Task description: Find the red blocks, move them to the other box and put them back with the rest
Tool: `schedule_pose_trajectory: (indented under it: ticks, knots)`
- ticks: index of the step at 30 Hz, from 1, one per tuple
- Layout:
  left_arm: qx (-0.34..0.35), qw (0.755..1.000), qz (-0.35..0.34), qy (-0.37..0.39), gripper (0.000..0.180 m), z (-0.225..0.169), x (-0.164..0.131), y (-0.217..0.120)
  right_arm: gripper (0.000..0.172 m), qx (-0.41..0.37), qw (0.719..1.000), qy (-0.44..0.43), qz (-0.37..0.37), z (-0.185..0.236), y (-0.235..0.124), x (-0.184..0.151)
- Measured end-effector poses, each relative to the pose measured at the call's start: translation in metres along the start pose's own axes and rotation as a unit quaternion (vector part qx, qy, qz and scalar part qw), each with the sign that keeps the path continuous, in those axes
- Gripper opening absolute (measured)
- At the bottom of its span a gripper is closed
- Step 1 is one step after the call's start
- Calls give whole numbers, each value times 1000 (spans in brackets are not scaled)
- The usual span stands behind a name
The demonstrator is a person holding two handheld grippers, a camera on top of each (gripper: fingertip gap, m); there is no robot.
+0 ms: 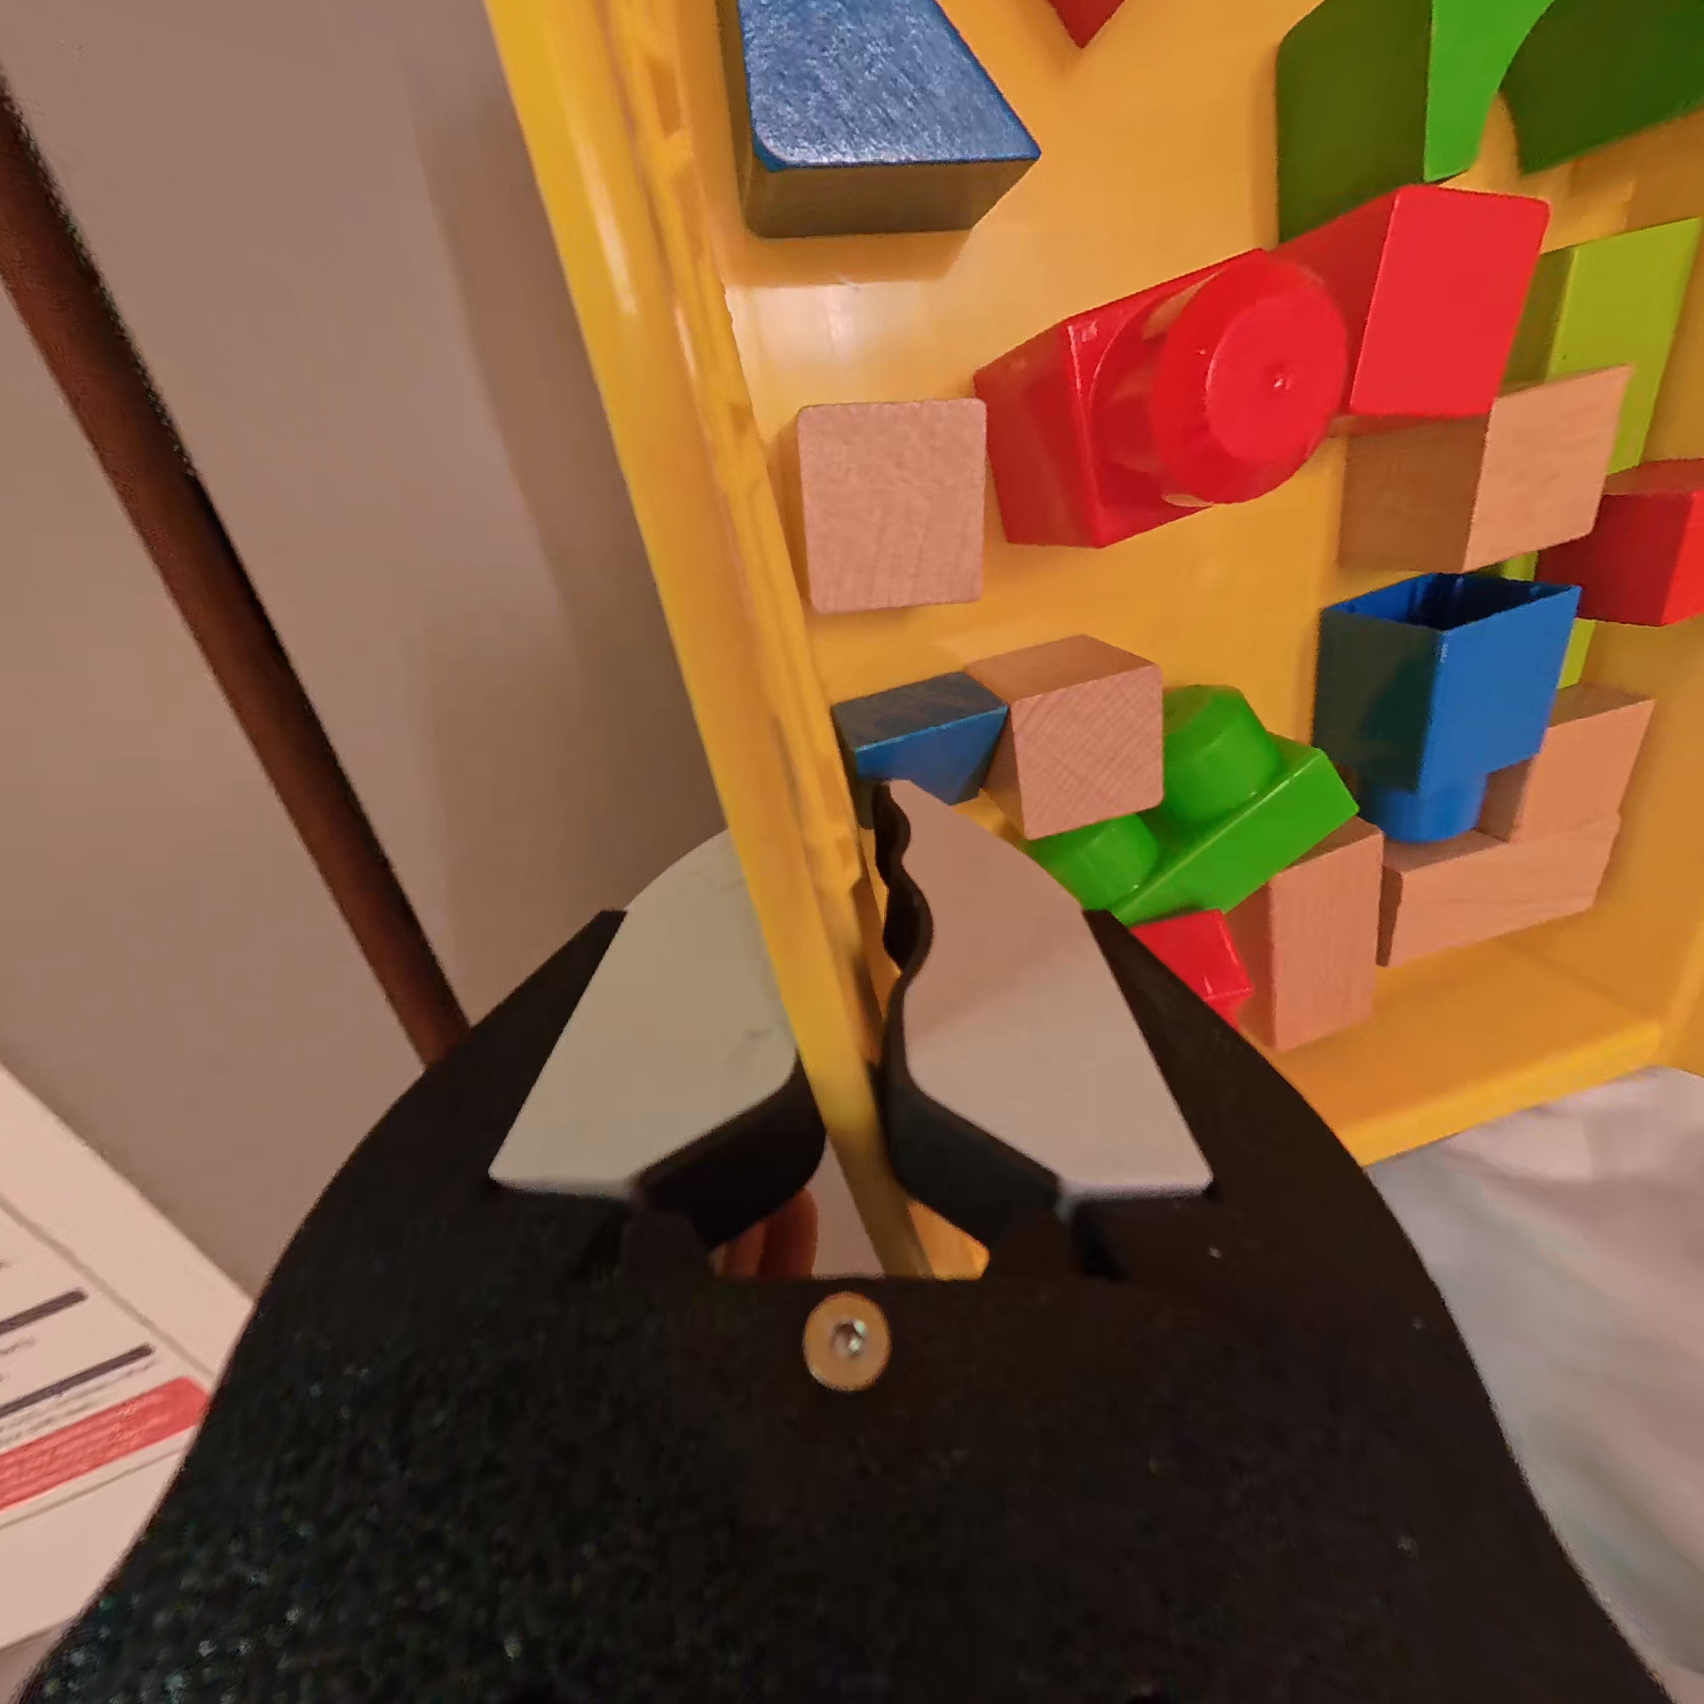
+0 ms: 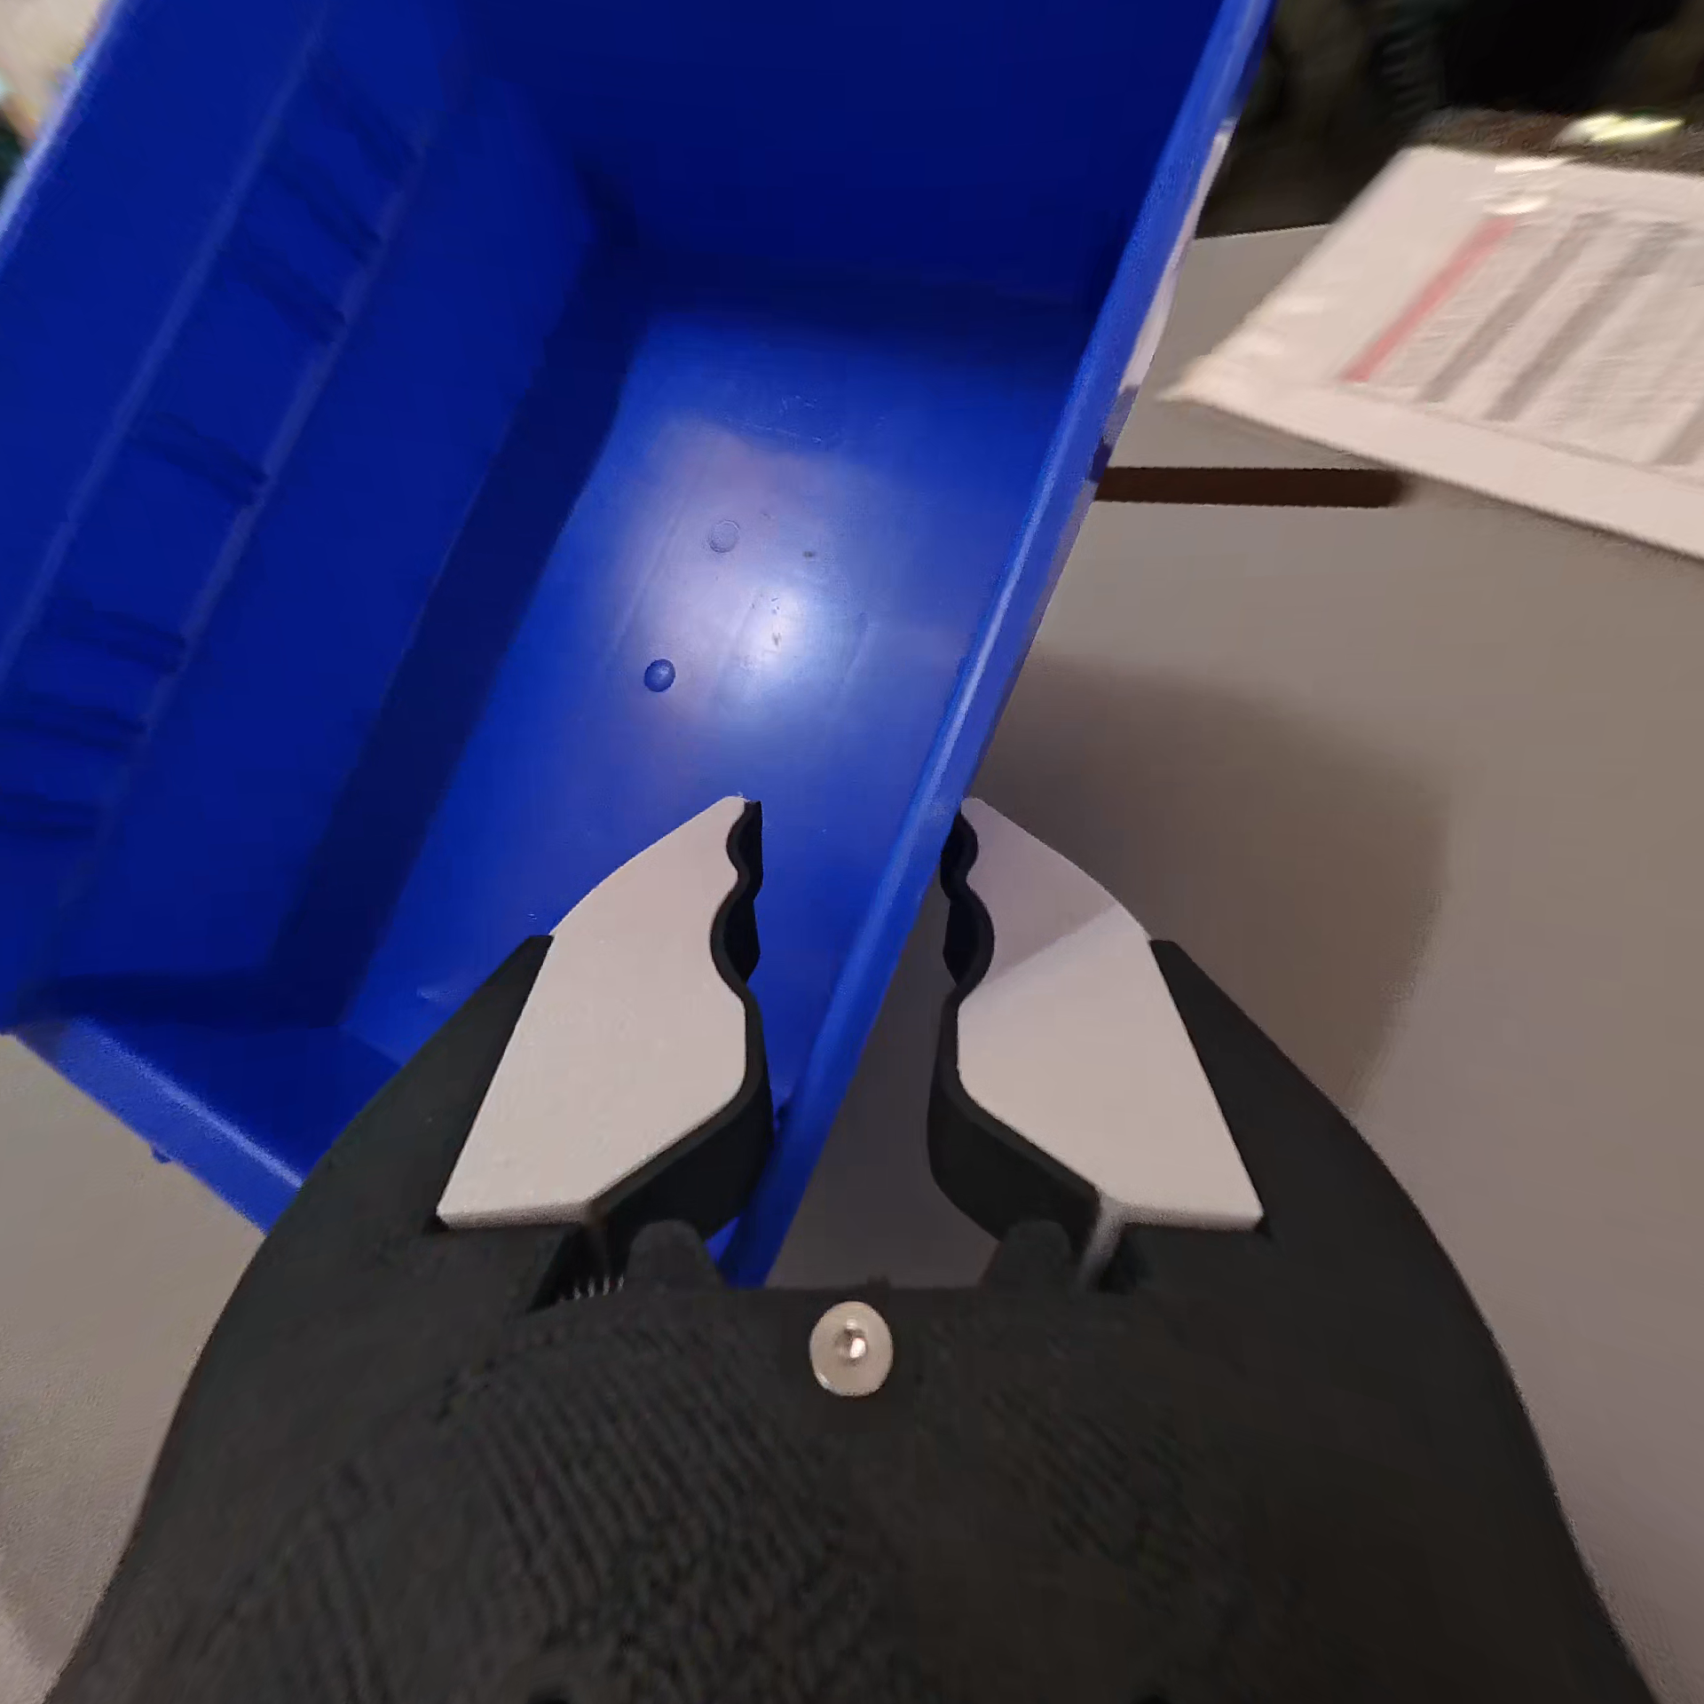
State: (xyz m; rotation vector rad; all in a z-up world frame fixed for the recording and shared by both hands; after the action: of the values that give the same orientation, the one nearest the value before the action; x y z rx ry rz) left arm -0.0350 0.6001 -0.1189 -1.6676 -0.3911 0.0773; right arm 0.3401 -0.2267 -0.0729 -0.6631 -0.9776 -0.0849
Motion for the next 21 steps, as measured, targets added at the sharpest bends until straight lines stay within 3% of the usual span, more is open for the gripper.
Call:
schedule_pose_trajectory:
  ticks: [4, 8, 14, 21]
  knots:
    - [-1, 1000, -7, -11, 7, -11, 12, 14, 39, -51, 998, 25, 7, -67, -14, -3]
    - [6, 1000, -4, -27, 7, -17, 17, 24, 38, -63, 995, 56, 53, -108, -9, -11]
    - [24, 999, 2, -37, 8, -23, 28, 31, 39, -80, 988, 18, 131, -132, 6, -14]
    - [47, 998, 15, -34, 8, -26, 46, 43, 38, -72, 991, 40, 105, -154, 17, -4]
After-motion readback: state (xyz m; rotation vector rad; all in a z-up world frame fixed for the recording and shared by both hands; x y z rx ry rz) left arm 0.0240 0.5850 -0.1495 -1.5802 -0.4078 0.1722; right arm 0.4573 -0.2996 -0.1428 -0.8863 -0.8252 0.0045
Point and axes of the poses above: each gripper's, where its closed fingertips meet, y out along the fingers, x out of its top, z = x × y across the jaws, the point moved 9 cm from there along -y, back along the fingers, and after that the axes turned 9 degrees about x, right-handed, at the moved point
